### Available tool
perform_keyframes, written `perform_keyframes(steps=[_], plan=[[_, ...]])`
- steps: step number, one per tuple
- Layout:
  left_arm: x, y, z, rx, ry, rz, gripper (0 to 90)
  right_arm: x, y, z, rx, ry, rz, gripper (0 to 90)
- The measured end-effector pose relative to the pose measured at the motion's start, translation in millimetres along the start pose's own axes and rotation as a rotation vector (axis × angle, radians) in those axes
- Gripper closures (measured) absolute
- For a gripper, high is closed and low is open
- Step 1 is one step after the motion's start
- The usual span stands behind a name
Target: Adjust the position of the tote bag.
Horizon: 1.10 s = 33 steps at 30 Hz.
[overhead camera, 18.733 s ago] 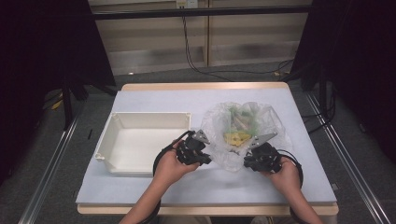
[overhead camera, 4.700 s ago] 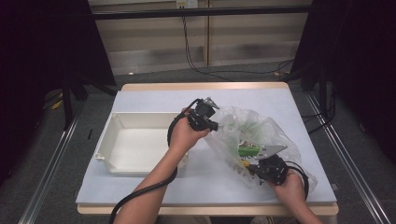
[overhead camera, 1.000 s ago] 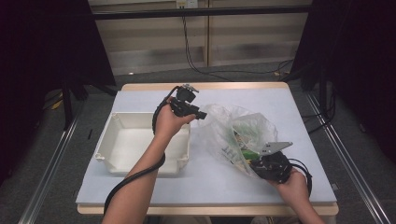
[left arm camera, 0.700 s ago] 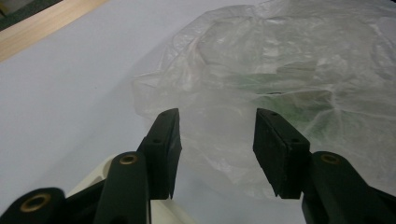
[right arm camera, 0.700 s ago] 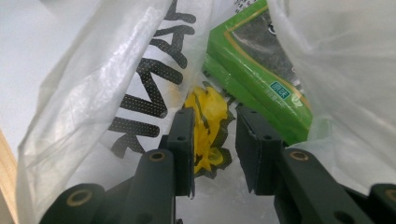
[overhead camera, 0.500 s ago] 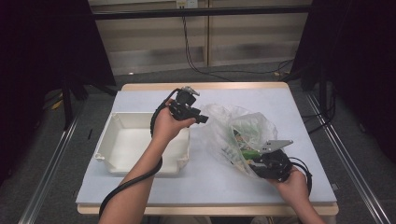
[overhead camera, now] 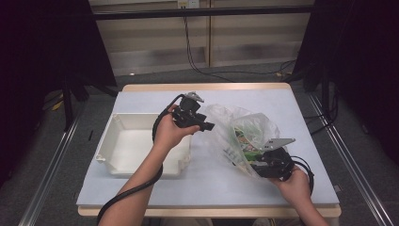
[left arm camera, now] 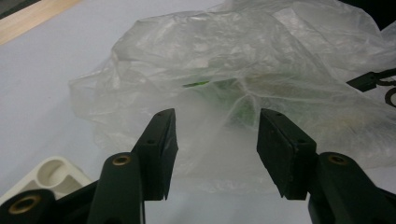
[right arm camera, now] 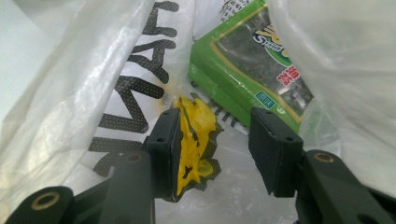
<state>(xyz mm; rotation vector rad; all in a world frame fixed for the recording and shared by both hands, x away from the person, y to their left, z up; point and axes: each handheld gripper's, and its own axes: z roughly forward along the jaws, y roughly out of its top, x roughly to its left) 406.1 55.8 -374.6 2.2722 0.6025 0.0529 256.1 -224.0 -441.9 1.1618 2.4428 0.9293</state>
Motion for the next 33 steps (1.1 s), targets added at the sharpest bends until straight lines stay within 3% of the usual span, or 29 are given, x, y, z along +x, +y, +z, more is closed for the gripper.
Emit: perform_keyframes(steps=[8,12,15,19,21,24,33], plan=[[-4.8,-0.7,8.5,-0.006,-0.038,0.006,47.9,-2.5,3.3,0.8,-0.005,-0.001,0.017,52.7],[-6.9,-2.7,14.1,0.012,-0.061,0.028,54.9,-3.7,2.9,2.0,-0.004,0.002,0.024,52.1],[-8.2,-3.8,17.7,0.028,-0.065,0.039,63.5,-3.6,3.4,2.1,-0.003,0.002,0.027,51.9],[-9.5,-6.1,21.9,0.056,-0.09,0.048,81.7,-3.0,5.8,1.7,-0.008,0.002,0.028,51.5],[-11.2,-6.6,22.0,0.097,-0.09,0.051,90.0,-2.9,7.9,1.7,-0.015,0.004,0.03,50.8],[-14.5,-9.2,22.5,0.123,-0.088,0.073,90.0,-2.4,11.0,3.0,-0.022,0.012,0.031,50.1],[-17.8,-22.9,11.9,0.112,-0.097,0.074,90.0,-0.1,18.9,7.7,-0.037,0.027,0.055,53.3]])
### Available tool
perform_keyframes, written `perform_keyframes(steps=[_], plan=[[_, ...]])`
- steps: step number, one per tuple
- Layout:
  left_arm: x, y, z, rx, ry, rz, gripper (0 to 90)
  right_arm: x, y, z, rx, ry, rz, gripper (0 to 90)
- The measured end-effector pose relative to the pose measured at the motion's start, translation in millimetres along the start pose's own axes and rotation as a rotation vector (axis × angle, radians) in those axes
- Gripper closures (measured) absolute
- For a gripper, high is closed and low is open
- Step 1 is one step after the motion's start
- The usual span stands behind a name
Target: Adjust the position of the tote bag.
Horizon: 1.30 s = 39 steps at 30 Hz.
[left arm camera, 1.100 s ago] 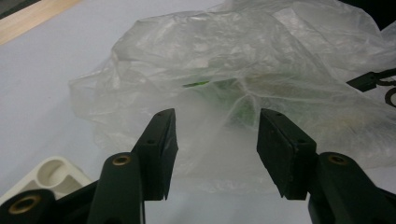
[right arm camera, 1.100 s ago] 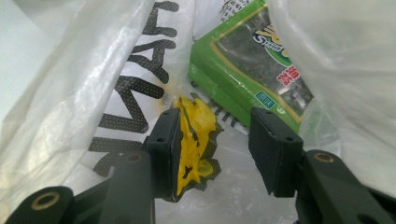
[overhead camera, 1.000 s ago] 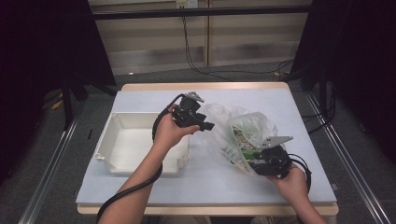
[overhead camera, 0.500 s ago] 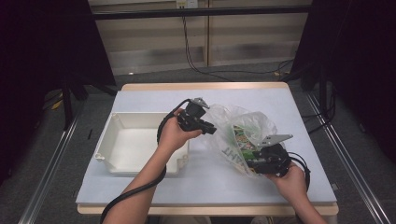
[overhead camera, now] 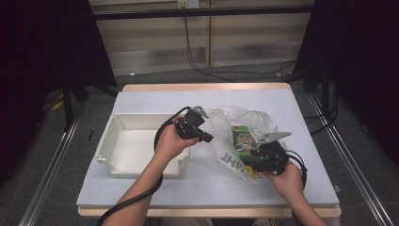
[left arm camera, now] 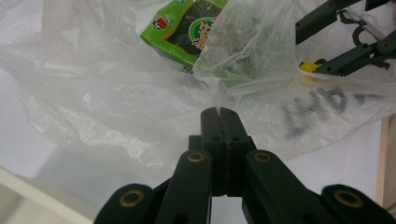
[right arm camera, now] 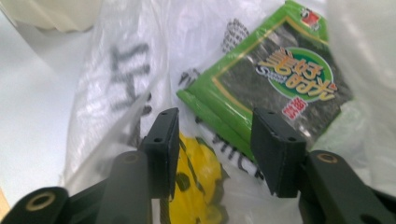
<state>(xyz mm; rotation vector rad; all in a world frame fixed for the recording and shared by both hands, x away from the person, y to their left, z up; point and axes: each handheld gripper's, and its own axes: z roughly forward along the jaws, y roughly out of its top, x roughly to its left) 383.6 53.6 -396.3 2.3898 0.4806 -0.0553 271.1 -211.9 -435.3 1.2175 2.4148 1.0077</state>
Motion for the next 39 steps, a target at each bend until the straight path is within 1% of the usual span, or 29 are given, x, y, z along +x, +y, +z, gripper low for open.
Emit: perform_keyframes(steps=[3,4,6,8,9,10,12,14,15,16,17,19,21,22,24,25,26,28,29,30,31,32,33,34,35,36,37,38,39], plan=[[-1.8,-3.6,-0.5,-0.007,0.002,0.006,90.0,2.2,6.4,-0.9,-0.014,0.0,-0.001,57.7],[-2.2,-4.2,-0.5,-0.004,0.001,0.013,90.0,3.0,8.7,-1.0,-0.021,-0.001,0.003,60.9],[-4.1,-4.7,-0.6,0.008,0.002,0.01,90.0,5.6,12.6,-0.8,-0.037,0.002,0.017,63.4],[-5.2,-5.7,1.7,0.001,-0.003,0.007,90.0,9.3,15.8,1.4,-0.047,0.013,0.026,66.5],[-5.5,-5.5,1.9,0.013,0.002,0.014,90.0,11.0,17.3,3.6,-0.052,0.018,0.026,66.4],[-5.9,-5.8,2.6,0.014,0.006,0.019,90.0,12.3,18.4,4.8,-0.052,0.015,0.025,66.4],[-7.2,-6.3,3.7,0.021,0.004,0.016,90.0,14.9,21.4,7.1,-0.057,0.026,0.027,65.9],[-7.4,-7.3,4.7,0.028,0.004,0.014,90.0,18.3,24.5,8.6,-0.056,0.025,0.04,65.3],[-6.8,-8.0,5.3,0.026,0.002,0.018,90.0,19.6,26.0,9.2,-0.066,0.028,0.031,65.4],[-7.4,-8.6,5.6,0.022,0.001,0.01,90.0,21.2,27.5,9.8,-0.069,0.034,0.029,65.4],[-7.8,-9.0,5.6,0.031,-0.003,0.014,90.0,22.9,29.0,10.9,-0.07,0.037,0.029,65.9],[-9.1,-9.7,6.7,0.028,-0.002,0.016,90.0,25.7,31.2,14.4,-0.066,0.039,0.023,69.9],[-9.8,-10.6,6.9,0.038,-0.006,0.022,90.0,26.7,31.2,18.2,-0.061,0.04,0.028,77.6],[-10.8,-11.5,7.2,0.037,-0.003,0.014,90.0,27.2,30.4,21.6,-0.054,0.039,0.032,80.5],[-11.1,-12.5,6.8,0.039,-0.004,0.022,90.0,28.2,28.6,26.7,-0.04,0.042,0.037,86.9],[-11.2,-12.9,6.4,0.042,-0.004,0.024,90.0,29.0,27.8,29.1,-0.036,0.038,0.036,88.7],[-11.3,-13.2,6.0,0.045,-0.005,0.02,90.0,29.4,27.1,31.5,-0.031,0.045,0.033,89.7],[-10.9,-13.5,5.0,0.035,-0.007,0.013,88.6,31.1,26.6,35.7,-0.016,0.039,0.026,90.0],[-11.1,-13.4,4.3,0.026,-0.007,0.008,87.4,31.3,26.3,38.1,-0.014,0.045,0.02,90.0],[-11.7,-12.9,2.6,0.021,0.0,0.009,84.9,31.7,26.4,39.8,-0.006,0.04,0.019,90.0],[-12.3,-12.5,1.7,0.0,-0.006,0.007,81.9,31.9,26.2,41.6,-0.002,0.039,0.021,90.0],[-13.9,-11.4,-0.4,-0.005,-0.005,0.006,80.3,31.6,25.8,43.7,-0.004,0.05,0.019,90.0],[-15.1,-10.5,-1.6,-0.018,-0.005,0.006,78.4,32.0,25.7,44.8,0.004,0.048,0.019,90.0],[-17.7,-8.7,-3.0,-0.039,-0.004,0.01,75.7,32.4,25.3,46.5,0.0,0.054,0.022,90.0],[-19.4,-7.1,-4.0,-0.04,-0.007,0.018,74.7,33.3,24.8,47.9,0.002,0.052,0.015,90.0],[-20.7,-5.7,-4.4,-0.045,-0.003,0.024,74.5,34.0,24.2,49.1,0.004,0.06,0.01,90.0],[-23.6,-3.7,-3.5,-0.061,0.0,0.021,73.3,35.0,23.9,49.9,0.009,0.059,0.01,90.0],[-25.2,-2.0,-2.8,-0.065,0.001,0.034,72.1,36.3,23.1,51.4,0.01,0.065,0.001,90.0],[-26.3,-0.3,-2.8,-0.057,0.002,0.043,72.0,37.5,22.5,52.6,0.012,0.067,-0.003,90.0]])
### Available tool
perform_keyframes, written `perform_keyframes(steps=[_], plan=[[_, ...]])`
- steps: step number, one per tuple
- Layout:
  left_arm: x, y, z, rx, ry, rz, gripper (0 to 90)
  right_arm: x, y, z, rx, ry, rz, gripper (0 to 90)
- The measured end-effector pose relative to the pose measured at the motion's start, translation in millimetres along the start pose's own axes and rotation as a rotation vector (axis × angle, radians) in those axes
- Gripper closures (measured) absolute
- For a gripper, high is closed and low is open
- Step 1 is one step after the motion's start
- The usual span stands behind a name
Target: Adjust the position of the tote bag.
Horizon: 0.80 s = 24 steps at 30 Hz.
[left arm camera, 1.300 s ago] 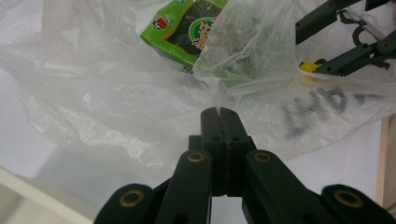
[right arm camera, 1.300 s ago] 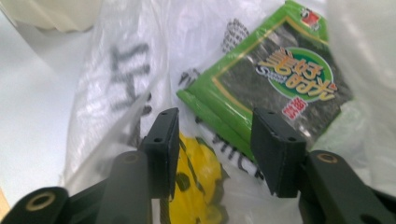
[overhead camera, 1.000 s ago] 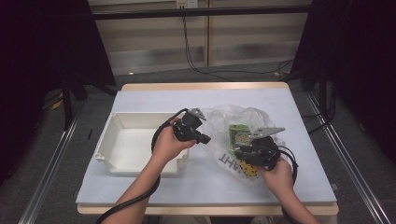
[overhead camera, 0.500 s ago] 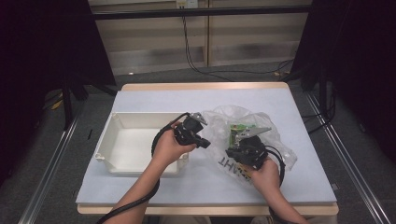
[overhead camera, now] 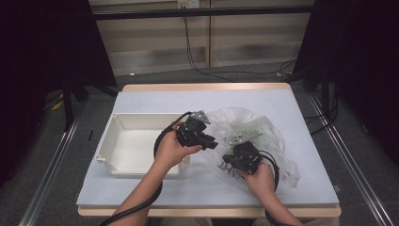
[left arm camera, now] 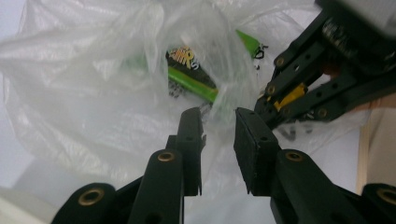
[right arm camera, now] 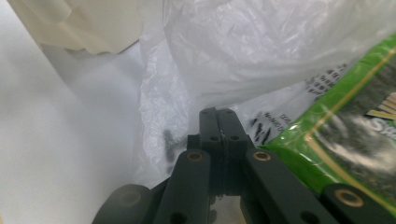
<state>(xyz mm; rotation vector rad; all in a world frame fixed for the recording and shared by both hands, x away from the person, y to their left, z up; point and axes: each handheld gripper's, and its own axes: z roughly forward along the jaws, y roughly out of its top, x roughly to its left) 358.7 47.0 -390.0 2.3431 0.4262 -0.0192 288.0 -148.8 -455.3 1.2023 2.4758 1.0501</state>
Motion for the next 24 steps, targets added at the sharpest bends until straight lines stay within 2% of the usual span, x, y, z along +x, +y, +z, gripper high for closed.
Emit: perform_keyframes(steps=[2,3,6,8,10,12,13,14,15,16,17,18,19,20,21,22,24], plan=[[-4.9,3.1,5.8,-0.017,-0.003,-0.003,71.4,1.9,-1.1,1.7,0.006,0.005,-0.015,90.0],[-7.2,4.3,9.6,0.004,0.008,0.008,71.2,2.9,-1.5,2.9,0.001,0.012,-0.018,90.0],[-9.5,4.6,23.7,0.05,-0.006,0.009,71.1,5.7,-2.3,4.8,0.013,0.016,-0.03,90.0],[-8.1,3.0,30.9,0.075,0.006,0.006,75.9,6.9,-3.0,5.3,0.016,0.021,-0.035,90.0],[-6.7,1.6,34.3,0.101,-0.003,0.016,83.9,7.7,-4.2,3.9,0.011,0.024,-0.039,89.7],[-7.9,0.5,36.3,0.142,0.024,0.036,87.9,7.5,-5.3,1.2,0.009,0.025,-0.042,84.9],[-8.0,0.0,36.7,0.159,0.033,0.044,88.7,7.3,-5.7,-0.4,0.006,0.022,-0.033,79.7],[-8.8,-1.1,37.3,0.165,0.045,0.031,89.2,5.7,-5.8,-2.2,0.003,0.022,-0.032,78.2],[-8.2,-2.2,37.1,0.179,0.054,0.035,89.4,4.5,-6.0,-4.3,0.002,0.024,-0.028,78.2],[-6.3,-2.9,36.2,0.199,0.063,0.055,89.6,3.2,-6.2,-7.8,0.003,0.026,-0.026,78.2],[-5.8,-4.7,36.6,0.197,0.074,0.048,89.7,1.1,-6.4,-12.3,-0.01,0.024,-0.024,78.2],[-5.0,-6.8,36.1,0.191,0.07,0.023,89.8,-0.8,-6.3,-17.8,-0.014,0.013,-0.02,78.2],[-2.4,-8.4,34.4,0.197,0.066,0.028,89.8,-4.1,-6.6,-23.5,-0.025,0.01,-0.02,78.4],[-1.2,-10.3,33.4,0.183,0.063,0.009,89.9,-7.5,-6.7,-30.5,-0.026,-0.004,-0.018,78.6],[1.7,-11.3,30.6,0.204,0.054,0.027,89.9,-11.4,-6.9,-37.1,-0.035,-0.019,-0.009,78.6],[1.7,-12.9,30.3,0.183,0.054,0.005,89.9,-16.5,-7.0,-43.5,-0.042,-0.029,-0.002,78.6],[2.9,-14.4,28.7,0.181,0.043,0.008,89.9,-26.3,-6.2,-54.9,-0.056,-0.051,0.014,78.5]])
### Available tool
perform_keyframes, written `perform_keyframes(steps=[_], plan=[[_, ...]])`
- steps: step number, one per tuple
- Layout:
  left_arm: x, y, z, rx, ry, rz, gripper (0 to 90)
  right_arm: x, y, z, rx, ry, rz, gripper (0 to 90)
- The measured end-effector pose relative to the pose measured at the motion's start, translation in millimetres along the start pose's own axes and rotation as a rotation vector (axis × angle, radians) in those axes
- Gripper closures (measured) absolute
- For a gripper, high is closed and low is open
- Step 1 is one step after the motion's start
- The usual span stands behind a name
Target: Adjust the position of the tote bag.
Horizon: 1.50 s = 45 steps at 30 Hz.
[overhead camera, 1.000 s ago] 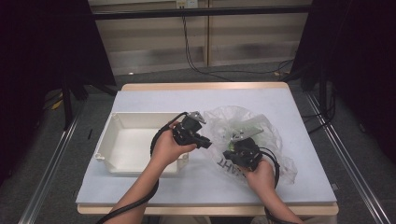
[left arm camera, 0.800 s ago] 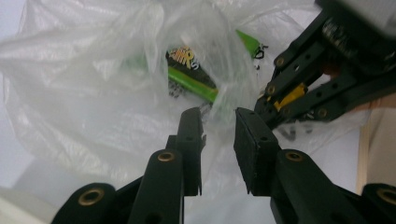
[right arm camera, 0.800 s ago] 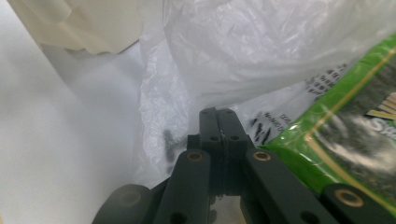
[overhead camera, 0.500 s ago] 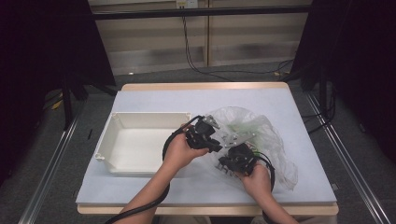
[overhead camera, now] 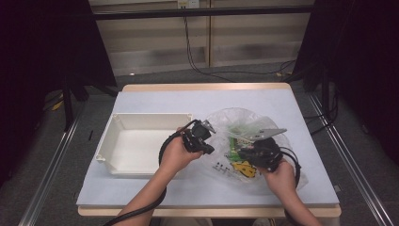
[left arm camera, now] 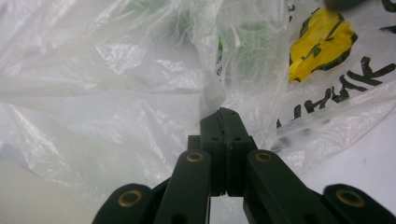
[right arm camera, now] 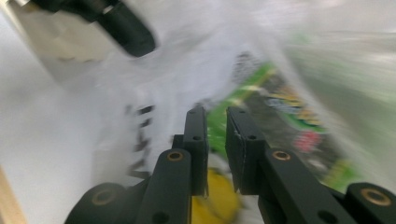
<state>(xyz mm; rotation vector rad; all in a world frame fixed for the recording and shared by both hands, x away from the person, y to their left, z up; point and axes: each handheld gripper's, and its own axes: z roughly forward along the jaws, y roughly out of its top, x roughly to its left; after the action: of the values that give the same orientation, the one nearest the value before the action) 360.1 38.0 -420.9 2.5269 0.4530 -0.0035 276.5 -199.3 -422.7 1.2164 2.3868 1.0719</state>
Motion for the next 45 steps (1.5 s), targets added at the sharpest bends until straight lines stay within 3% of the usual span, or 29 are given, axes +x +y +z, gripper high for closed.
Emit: perform_keyframes(steps=[6,8,9,17,18,21,24,29,34,36,38,39,40,41,45], plan=[[-3.3,-1.5,2.5,-0.035,-0.008,-0.037,90.0,-23.2,8.0,-17.5,-0.028,-0.066,0.028,79.8],[-3.2,-1.6,2.7,-0.02,-0.021,-0.026,90.0,-32.3,10.6,-19.2,-0.025,-0.084,0.036,80.5],[-1.8,-1.4,2.3,-0.009,-0.019,-0.002,90.0,-35.7,11.6,-19.6,-0.025,-0.094,0.044,80.5],[-1.3,-2.2,3.3,-0.017,-0.034,-0.011,90.0,-82.7,17.8,-13.5,0.009,-0.185,0.089,82.3],[-1.5,-2.3,3.6,-0.021,-0.036,-0.015,90.0,-86.1,17.7,-11.5,0.02,-0.185,0.108,82.3],[-1.1,-2.2,3.9,-0.018,-0.04,-0.002,90.0,-95.1,16.8,-5.0,0.038,-0.183,0.101,82.1],[-2.1,-2.5,5.2,-0.03,-0.047,-0.03,90.0,-102.6,15.1,2.3,0.061,-0.188,0.104,82.3],[-0.4,-2.3,5.7,-0.02,-0.043,-0.011,90.0,-115.6,12.2,8.9,0.071,-0.169,0.137,88.5],[-2.1,-2.0,6.9,-0.041,-0.041,-0.056,90.0,-125.3,9.5,15.3,0.082,-0.153,0.15,90.0],[-0.6,-1.5,5.9,-0.028,-0.036,-0.029,90.0,-129.3,8.6,16.4,0.085,-0.152,0.156,90.0],[-2.2,-1.7,6.4,-0.038,-0.033,-0.039,90.0,-134.3,6.9,17.6,0.085,-0.152,0.167,90.0],[-0.7,-1.5,5.8,-0.026,-0.032,-0.02,90.0,-138.0,5.5,17.8,0.087,-0.157,0.173,90.0],[-1.8,-1.8,6.5,-0.04,-0.032,-0.047,90.0,-140.5,4.0,18.0,0.084,-0.156,0.193,90.0],[0.9,-1.6,5.2,-0.019,-0.039,-0.02,90.0,-143.1,2.9,18.1,0.082,-0.154,0.199,90.0],[1.6,-1.0,4.5,-0.013,-0.032,-0.008,90.0,-152.1,-2.2,18.6,0.098,-0.167,0.22,90.0]])
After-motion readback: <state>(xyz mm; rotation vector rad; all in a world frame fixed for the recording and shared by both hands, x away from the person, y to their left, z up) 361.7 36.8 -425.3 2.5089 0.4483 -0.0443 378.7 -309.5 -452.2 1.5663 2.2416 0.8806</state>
